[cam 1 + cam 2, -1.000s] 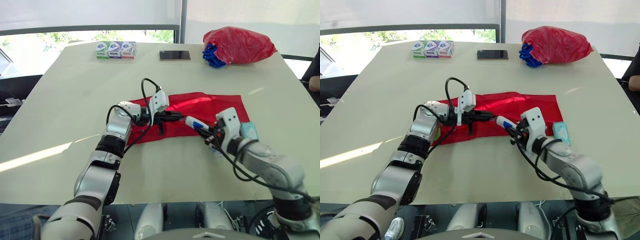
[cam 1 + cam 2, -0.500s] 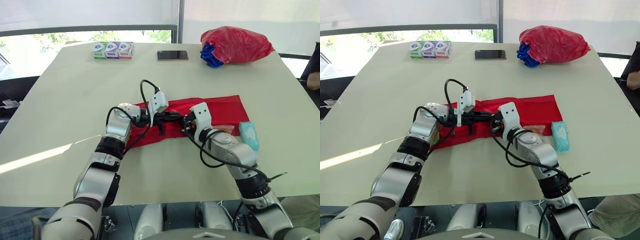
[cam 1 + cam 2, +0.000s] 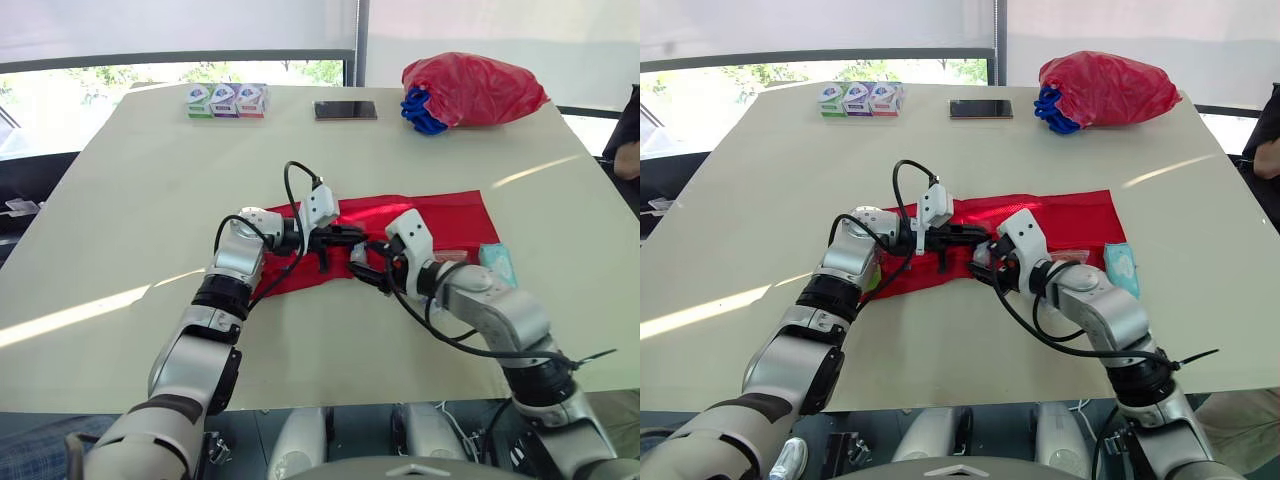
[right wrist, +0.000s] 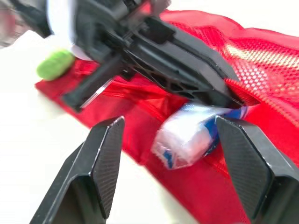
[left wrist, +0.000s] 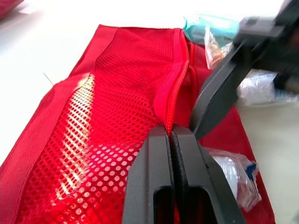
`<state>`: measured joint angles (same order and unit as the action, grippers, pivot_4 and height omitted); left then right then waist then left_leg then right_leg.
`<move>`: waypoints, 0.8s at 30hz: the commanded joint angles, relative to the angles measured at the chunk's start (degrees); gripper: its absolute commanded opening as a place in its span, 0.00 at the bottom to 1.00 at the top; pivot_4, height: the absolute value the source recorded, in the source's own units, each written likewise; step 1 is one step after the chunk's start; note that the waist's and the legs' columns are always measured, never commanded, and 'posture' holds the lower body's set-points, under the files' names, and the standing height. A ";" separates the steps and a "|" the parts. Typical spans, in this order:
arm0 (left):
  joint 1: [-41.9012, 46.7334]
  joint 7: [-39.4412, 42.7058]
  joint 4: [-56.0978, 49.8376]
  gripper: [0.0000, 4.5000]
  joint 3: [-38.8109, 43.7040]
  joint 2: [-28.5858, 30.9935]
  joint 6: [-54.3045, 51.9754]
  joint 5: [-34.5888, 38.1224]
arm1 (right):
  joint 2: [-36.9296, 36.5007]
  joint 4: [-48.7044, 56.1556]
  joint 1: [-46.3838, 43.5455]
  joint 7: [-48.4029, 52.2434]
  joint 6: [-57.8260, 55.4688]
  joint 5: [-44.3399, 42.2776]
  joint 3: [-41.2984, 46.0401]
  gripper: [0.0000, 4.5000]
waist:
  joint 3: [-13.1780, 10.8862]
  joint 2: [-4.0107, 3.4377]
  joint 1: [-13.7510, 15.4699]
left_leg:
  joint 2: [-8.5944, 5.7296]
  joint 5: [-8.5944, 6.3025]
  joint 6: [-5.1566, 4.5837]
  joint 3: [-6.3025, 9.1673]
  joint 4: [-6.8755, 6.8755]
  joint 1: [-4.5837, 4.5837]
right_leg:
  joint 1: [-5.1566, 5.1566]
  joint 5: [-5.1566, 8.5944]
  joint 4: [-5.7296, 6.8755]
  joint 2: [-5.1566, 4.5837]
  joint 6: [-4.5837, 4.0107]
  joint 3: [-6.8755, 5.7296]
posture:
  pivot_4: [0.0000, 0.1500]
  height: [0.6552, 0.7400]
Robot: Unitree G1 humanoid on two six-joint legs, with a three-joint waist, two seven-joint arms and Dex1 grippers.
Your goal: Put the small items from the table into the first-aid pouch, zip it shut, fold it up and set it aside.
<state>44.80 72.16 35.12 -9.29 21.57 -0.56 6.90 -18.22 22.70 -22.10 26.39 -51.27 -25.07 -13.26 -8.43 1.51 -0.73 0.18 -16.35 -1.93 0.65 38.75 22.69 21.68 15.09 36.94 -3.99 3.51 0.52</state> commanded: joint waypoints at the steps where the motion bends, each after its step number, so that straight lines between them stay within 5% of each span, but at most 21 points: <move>1: 0.58 0.09 -0.55 0.00 0.40 0.05 0.96 0.50 | -2.04 3.41 1.21 1.46 1.06 -0.79 2.67 0.56 | 0.00 0.00 -0.02 | 0.00 0.00 -0.01 -0.01 0.00 0.00 | 0.00 0.00 0.00 0.00 0.00 0.00 | 1.00 1.00; 6: 0.59 0.27 -0.45 0.00 0.24 0.06 0.99 0.39 | -3.97 2.91 2.04 2.87 2.59 -0.20 2.89 0.02 | 0.00 0.00 -0.05 | 0.00 -0.01 -0.01 -0.01 0.00 0.00 | 0.00 0.00 0.00 0.00 0.00 0.00 | 1.00 1.00; 24: 0.44 0.40 -1.02 0.00 -0.24 -0.30 0.95 0.37 | -2.03 -10.50 -5.10 3.79 11.33 12.04 -6.28 0.02 | 0.00 0.00 -0.03 | 0.00 0.01 0.02 -0.01 0.00 0.00 | 0.01 0.00 0.00 0.00 0.00 0.00 | 1.00 1.00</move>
<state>44.81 72.28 35.57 -9.55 21.41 -0.37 6.87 -20.56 12.27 -26.11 30.08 -42.01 -14.11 -19.80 -8.44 1.51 -0.76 0.17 -16.35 -1.91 0.64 38.75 22.70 21.68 15.09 36.93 -3.99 3.51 0.52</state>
